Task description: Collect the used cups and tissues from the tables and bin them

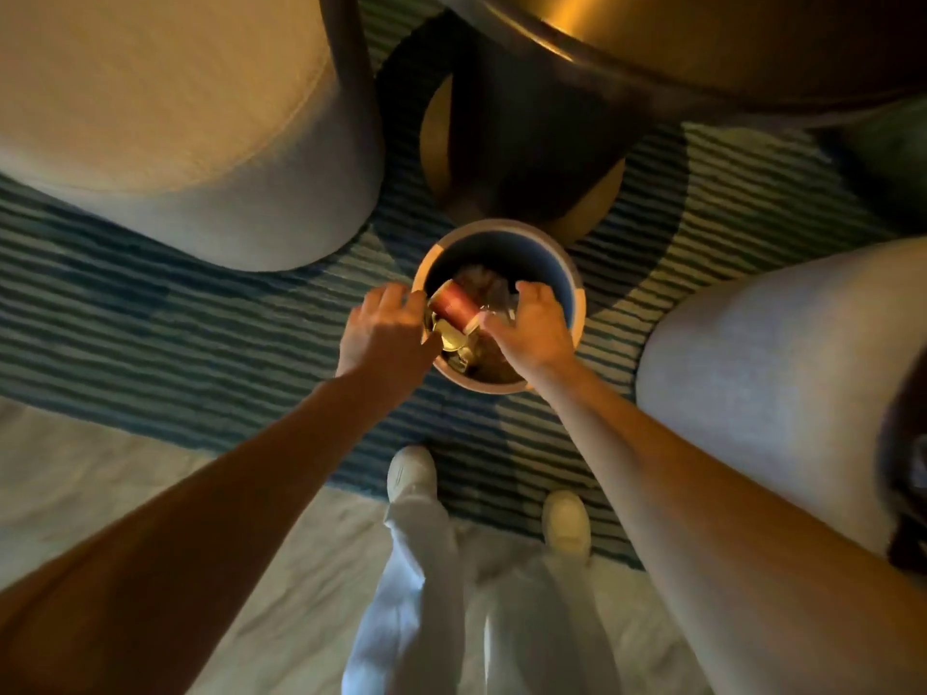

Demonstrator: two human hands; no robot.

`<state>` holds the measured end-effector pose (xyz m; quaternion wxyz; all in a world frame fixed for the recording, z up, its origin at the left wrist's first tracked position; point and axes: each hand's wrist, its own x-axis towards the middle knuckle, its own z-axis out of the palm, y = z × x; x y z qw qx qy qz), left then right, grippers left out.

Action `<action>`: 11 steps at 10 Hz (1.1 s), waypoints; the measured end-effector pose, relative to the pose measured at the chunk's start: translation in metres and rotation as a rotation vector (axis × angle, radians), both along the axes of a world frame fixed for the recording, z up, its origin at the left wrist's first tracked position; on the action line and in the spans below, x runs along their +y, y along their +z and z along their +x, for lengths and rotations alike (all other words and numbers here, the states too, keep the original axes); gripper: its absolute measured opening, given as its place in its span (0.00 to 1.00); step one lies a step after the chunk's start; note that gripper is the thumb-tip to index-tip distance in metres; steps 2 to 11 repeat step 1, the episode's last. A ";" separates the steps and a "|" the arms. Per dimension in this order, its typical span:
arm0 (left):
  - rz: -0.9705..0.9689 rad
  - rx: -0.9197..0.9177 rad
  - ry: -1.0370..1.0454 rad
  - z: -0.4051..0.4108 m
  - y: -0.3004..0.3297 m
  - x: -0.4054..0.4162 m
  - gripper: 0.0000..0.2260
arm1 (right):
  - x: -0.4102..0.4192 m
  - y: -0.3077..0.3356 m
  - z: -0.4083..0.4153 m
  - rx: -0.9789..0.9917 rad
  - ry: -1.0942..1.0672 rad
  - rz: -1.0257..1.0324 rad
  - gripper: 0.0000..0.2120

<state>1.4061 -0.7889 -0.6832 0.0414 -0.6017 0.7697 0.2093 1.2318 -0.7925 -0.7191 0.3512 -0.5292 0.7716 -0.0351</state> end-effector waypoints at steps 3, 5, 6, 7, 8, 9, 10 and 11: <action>0.025 -0.024 0.013 -0.007 0.032 -0.008 0.20 | 0.014 0.039 -0.007 0.057 0.046 -0.088 0.23; 0.025 -0.024 0.013 -0.007 0.032 -0.008 0.20 | 0.014 0.039 -0.007 0.057 0.046 -0.088 0.23; 0.025 -0.024 0.013 -0.007 0.032 -0.008 0.20 | 0.014 0.039 -0.007 0.057 0.046 -0.088 0.23; 0.025 -0.024 0.013 -0.007 0.032 -0.008 0.20 | 0.014 0.039 -0.007 0.057 0.046 -0.088 0.23; 0.025 -0.024 0.013 -0.007 0.032 -0.008 0.20 | 0.014 0.039 -0.007 0.057 0.046 -0.088 0.23; 0.025 -0.024 0.013 -0.007 0.032 -0.008 0.20 | 0.014 0.039 -0.007 0.057 0.046 -0.088 0.23; 0.025 -0.024 0.013 -0.007 0.032 -0.008 0.20 | 0.014 0.039 -0.007 0.057 0.046 -0.088 0.23; 0.025 -0.024 0.013 -0.007 0.032 -0.008 0.20 | 0.014 0.039 -0.007 0.057 0.046 -0.088 0.23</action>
